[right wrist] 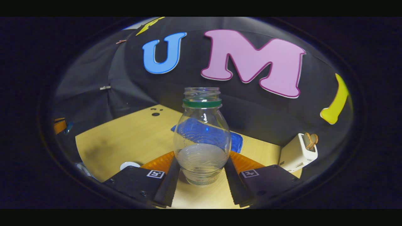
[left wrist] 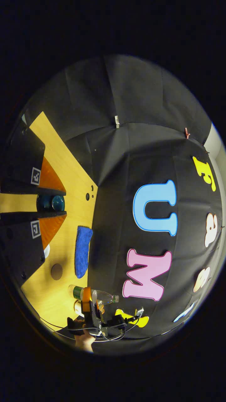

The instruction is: Open the teacup lid with one hand, grasp the water bottle and pour water into the teacup with the other hand; after pouring, place the water bottle on the coaster and then close the teacup lid.

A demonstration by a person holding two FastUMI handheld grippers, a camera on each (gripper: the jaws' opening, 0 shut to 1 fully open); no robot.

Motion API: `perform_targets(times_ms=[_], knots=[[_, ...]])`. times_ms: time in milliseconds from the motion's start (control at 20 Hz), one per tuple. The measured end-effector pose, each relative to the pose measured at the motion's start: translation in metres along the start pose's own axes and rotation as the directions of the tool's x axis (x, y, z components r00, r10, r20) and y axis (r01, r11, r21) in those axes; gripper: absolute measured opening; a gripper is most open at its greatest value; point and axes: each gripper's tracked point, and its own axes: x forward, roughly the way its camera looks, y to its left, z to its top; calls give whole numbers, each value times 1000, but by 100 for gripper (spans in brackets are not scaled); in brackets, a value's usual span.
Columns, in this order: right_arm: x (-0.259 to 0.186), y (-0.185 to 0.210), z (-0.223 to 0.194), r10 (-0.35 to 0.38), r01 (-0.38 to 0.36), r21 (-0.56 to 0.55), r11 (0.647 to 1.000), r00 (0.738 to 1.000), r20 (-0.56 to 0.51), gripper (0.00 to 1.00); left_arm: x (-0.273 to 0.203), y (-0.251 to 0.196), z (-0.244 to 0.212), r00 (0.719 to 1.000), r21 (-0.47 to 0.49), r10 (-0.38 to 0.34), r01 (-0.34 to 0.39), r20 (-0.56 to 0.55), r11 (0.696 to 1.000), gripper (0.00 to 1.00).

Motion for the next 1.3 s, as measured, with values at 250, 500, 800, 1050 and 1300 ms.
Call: perform_targets(times_ms=[250,500,800,1050,1300], knots=[[35,-5,-34,29,-37,97,995,997,77,73,4,-39,-16,1000,43,5,-5,-3,999,26],[58,2,-65,44,-56,135,989,995,92,72,13,-76,-37,1000,45,-23,24,-17,999,27],[61,8,-86,60,-70,120,990,995,83,75,11,-83,-60,998,38,-25,27,-61,999,26],[61,9,-94,52,-58,114,992,997,62,78,12,-78,-60,998,44,-21,24,-62,999,26],[58,15,-98,59,-64,116,991,997,45,88,16,-86,-59,997,49,-50,53,-61,997,27]])
